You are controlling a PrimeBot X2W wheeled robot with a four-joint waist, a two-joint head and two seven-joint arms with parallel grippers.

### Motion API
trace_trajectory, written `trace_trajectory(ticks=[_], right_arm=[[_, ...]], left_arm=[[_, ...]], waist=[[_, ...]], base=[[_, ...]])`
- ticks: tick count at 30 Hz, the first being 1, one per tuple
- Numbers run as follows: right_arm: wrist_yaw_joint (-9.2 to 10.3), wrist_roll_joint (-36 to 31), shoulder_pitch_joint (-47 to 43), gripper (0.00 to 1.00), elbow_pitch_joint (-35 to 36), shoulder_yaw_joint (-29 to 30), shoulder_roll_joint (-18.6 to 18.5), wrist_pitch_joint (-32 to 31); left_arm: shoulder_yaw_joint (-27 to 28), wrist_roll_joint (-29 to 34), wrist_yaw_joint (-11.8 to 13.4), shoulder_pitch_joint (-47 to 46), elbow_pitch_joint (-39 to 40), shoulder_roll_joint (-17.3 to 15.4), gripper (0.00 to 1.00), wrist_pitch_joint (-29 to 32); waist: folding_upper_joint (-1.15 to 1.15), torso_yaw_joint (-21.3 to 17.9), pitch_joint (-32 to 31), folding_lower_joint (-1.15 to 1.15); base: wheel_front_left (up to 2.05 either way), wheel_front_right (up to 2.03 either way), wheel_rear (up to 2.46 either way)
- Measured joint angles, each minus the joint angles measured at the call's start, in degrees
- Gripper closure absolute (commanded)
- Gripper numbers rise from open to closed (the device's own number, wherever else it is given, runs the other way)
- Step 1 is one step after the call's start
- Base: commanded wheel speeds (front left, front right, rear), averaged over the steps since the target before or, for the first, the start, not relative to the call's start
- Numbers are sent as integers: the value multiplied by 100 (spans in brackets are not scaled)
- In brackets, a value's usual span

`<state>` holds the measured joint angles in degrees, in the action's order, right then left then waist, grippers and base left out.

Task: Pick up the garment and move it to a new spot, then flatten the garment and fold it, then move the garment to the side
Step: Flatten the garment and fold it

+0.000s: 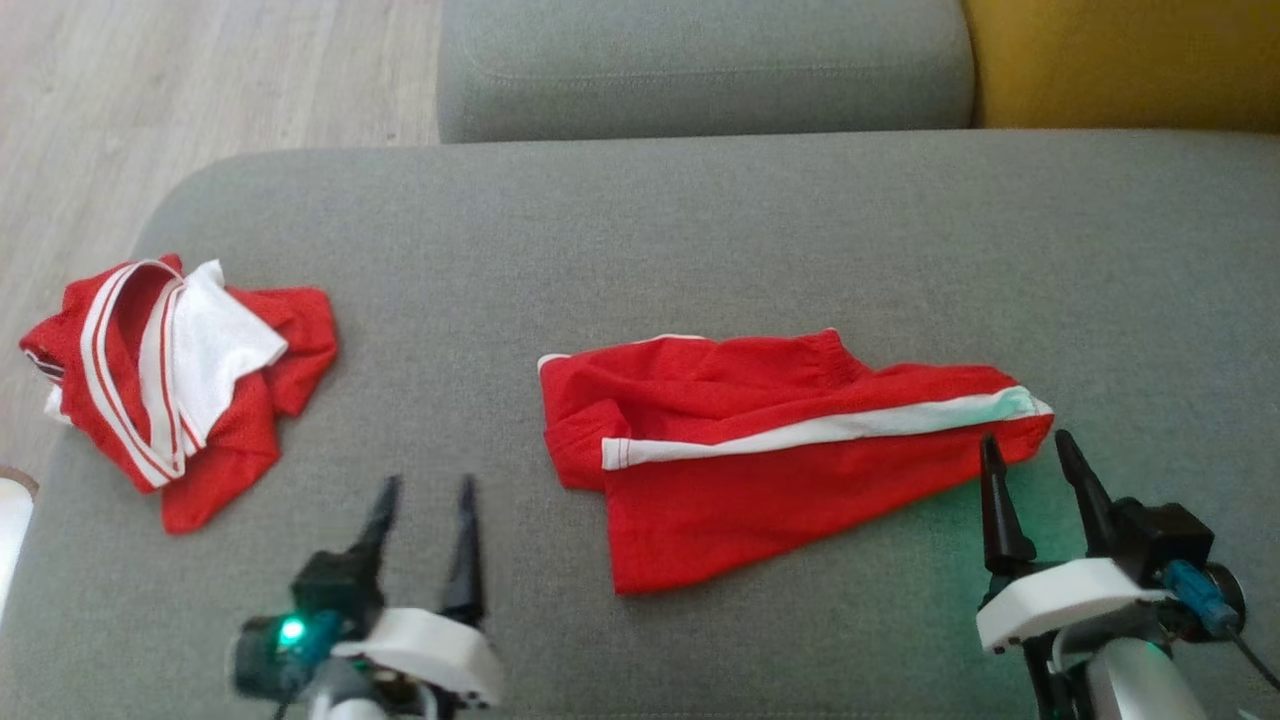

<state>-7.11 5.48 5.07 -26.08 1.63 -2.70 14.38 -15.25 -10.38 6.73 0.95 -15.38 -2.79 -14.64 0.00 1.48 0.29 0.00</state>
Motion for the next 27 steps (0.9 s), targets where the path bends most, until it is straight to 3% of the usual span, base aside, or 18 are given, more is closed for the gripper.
trace_trajectory(ticks=[12, 27], right_arm=[[0, -1, 276, 0, 42, -149, 5, 0], [0, -27, 393, 0, 145, -120, 4, 0]], left_arm=[[-1218, -1160, -779, -664, -93, 7, 0, 0], [-1222, -1746, -1012, -978, -627, 4, 0, 0]], waist=[[0, -250, 516, 0], [0, -624, 905, 0]], base=[[0, 0, 0], [0, 0, 0]])
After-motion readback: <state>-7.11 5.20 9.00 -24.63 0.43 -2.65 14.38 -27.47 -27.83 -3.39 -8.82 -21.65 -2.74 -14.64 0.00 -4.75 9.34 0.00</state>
